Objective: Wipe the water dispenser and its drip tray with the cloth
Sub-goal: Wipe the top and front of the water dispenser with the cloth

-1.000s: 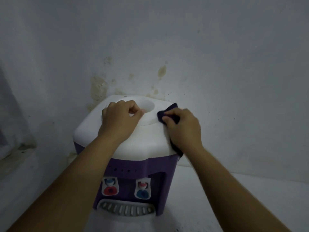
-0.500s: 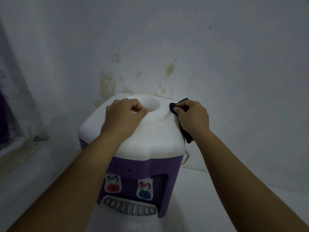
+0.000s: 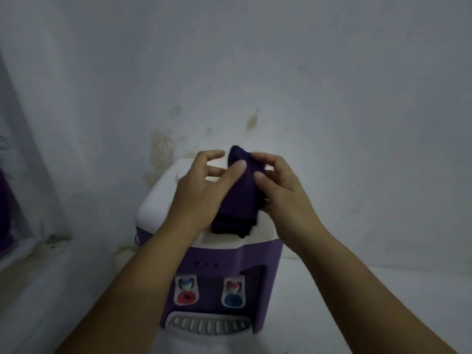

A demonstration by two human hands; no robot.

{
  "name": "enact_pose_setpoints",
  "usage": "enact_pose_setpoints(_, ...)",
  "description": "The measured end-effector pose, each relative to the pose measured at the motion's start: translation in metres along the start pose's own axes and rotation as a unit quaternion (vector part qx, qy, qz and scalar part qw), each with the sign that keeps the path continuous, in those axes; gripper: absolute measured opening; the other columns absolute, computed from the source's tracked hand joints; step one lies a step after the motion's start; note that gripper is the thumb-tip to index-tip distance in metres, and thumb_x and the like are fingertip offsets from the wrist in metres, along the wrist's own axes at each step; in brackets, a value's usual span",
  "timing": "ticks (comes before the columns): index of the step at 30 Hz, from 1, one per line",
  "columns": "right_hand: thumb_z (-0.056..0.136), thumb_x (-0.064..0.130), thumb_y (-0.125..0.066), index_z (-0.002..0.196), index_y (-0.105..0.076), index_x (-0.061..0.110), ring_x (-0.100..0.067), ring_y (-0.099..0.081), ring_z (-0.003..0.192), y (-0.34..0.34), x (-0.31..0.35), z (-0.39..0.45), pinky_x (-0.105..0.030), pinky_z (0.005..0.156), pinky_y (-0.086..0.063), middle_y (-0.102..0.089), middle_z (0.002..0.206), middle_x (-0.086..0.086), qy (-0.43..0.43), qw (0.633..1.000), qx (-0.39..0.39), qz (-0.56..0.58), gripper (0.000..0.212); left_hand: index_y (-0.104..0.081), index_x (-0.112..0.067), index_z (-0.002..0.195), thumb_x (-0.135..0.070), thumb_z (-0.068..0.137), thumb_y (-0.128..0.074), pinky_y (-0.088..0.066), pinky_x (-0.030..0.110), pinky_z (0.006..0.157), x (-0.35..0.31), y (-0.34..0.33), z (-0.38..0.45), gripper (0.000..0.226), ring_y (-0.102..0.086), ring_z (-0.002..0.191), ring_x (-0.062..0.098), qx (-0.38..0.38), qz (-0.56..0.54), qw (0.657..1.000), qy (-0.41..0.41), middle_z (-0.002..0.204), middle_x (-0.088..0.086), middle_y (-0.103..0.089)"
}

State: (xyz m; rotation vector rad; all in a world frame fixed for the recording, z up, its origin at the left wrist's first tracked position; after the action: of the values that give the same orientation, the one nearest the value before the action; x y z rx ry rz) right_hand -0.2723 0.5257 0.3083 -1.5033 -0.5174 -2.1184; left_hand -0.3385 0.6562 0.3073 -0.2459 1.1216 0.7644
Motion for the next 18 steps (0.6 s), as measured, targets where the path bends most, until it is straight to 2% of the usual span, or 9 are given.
enact_pose_setpoints(2,0.097,0.018,-0.049,0.121,-0.052,0.033,-0.017,-0.067,0.093,-0.012,0.003,0.003,-0.035,0.080,-0.058,-0.066,0.105,-0.005,0.015,1.000,0.024,0.006,0.028,-0.049,-0.041,0.116,-0.043,0.083,-0.065,-0.055,0.022,0.053,-0.006,0.014,0.001,0.036,-0.069,0.075,0.007,0.001,-0.027,0.999,0.018,0.098,-0.010,-0.066)
enact_pose_setpoints(4,0.097,0.025,-0.047,0.117,-0.052,0.036,-0.005,-0.064,0.090,-0.006,0.006,0.010,-0.025,0.076,-0.053,-0.065,0.100,0.006,0.075,0.988,-0.049,-0.126,0.023,-0.046,-0.038,0.121,-0.030,0.089,-0.061,-0.053,0.019,0.051,-0.006,0.036,0.007,0.036,-0.069,0.073,0.005,0.001,-0.048,0.998,0.047,0.097,-0.008,-0.067)
enact_pose_setpoints(5,0.098,0.027,-0.046,0.116,-0.052,0.037,-0.002,-0.060,0.091,0.000,0.005,0.012,-0.023,0.078,-0.048,-0.062,0.102,0.012,0.098,0.969,-0.093,-0.205,0.022,-0.045,-0.035,0.123,-0.028,0.091,-0.058,-0.053,0.019,0.053,-0.002,0.044,0.010,0.035,-0.069,0.073,0.006,0.008,-0.031,0.997,0.064,0.097,-0.008,-0.066)
enact_pose_setpoints(7,0.098,0.027,-0.043,0.119,-0.052,0.032,-0.008,-0.057,0.101,0.005,-0.009,0.015,-0.033,0.089,-0.046,-0.058,0.113,0.008,0.083,0.929,-0.122,-0.339,0.023,-0.041,-0.030,0.125,-0.027,0.092,-0.057,-0.050,0.022,0.068,0.006,0.055,0.013,0.037,-0.063,0.087,0.010,0.018,0.146,0.987,0.064,0.102,-0.013,-0.059)
enact_pose_setpoints(9,0.098,0.026,-0.041,0.122,-0.054,0.027,-0.020,-0.055,0.108,0.003,-0.034,0.017,-0.042,0.097,-0.043,-0.056,0.125,0.002,0.046,0.901,-0.096,-0.420,0.027,-0.048,-0.025,0.118,-0.025,0.089,-0.059,-0.040,0.027,0.083,0.010,0.051,0.006,0.031,-0.049,0.107,0.017,0.002,0.333,0.943,0.002,0.110,-0.009,-0.053)
enact_pose_setpoints(11,0.098,0.026,-0.041,0.122,-0.056,0.027,-0.023,-0.054,0.105,0.000,-0.048,0.016,-0.041,0.094,-0.045,-0.053,0.130,0.004,0.053,0.889,-0.094,-0.445,0.028,-0.055,-0.024,0.110,-0.028,0.091,-0.054,-0.039,0.031,0.089,0.017,0.035,-0.011,0.020,-0.045,0.113,0.021,-0.003,0.373,0.925,-0.070,0.119,-0.006,-0.054)
enact_pose_setpoints(14,0.098,0.028,-0.040,0.120,-0.056,0.031,-0.022,-0.054,0.101,0.003,-0.052,0.017,-0.036,0.085,-0.047,-0.051,0.132,0.007,0.069,0.884,-0.125,-0.445,0.028,-0.048,-0.027,0.132,-0.041,0.094,-0.044,-0.031,0.046,0.109,0.039,0.028,-0.029,0.040,-0.040,0.129,0.022,-0.019,0.405,0.911,-0.075,0.143,-0.005,-0.044)
enact_pose_setpoints(15,0.098,0.029,-0.039,0.121,-0.055,0.032,-0.022,-0.054,0.101,0.004,-0.054,0.017,-0.035,0.083,-0.047,-0.050,0.132,0.008,0.069,0.882,-0.127,-0.448,0.028,-0.044,-0.026,0.138,-0.042,0.095,-0.043,-0.028,0.046,0.110,0.042,0.031,-0.033,0.046,-0.039,0.132,0.023,-0.042,0.407,0.910,-0.073,0.148,-0.003,-0.040)
enact_pose_setpoints(18,0.099,0.030,-0.037,0.122,-0.054,0.033,-0.018,-0.054,0.102,0.004,-0.058,0.018,-0.032,0.080,-0.046,-0.051,0.132,0.011,0.066,0.891,-0.118,-0.434,0.029,-0.051,-0.019,0.135,-0.035,0.095,-0.049,-0.034,0.040,0.107,0.036,0.022,-0.048,0.044,-0.047,0.125,0.025,-0.054,0.356,0.925,-0.123,0.141,0.001,-0.050)
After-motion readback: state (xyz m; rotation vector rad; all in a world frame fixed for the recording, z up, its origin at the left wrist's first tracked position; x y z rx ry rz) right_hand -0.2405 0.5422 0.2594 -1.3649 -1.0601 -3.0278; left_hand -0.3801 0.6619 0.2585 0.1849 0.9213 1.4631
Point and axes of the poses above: each hand's wrist, its own z-axis towards the middle knuckle, its own y-axis out of the back of the hand, x = y × z, the point moved 7 cm from there along z, towards the middle knuckle
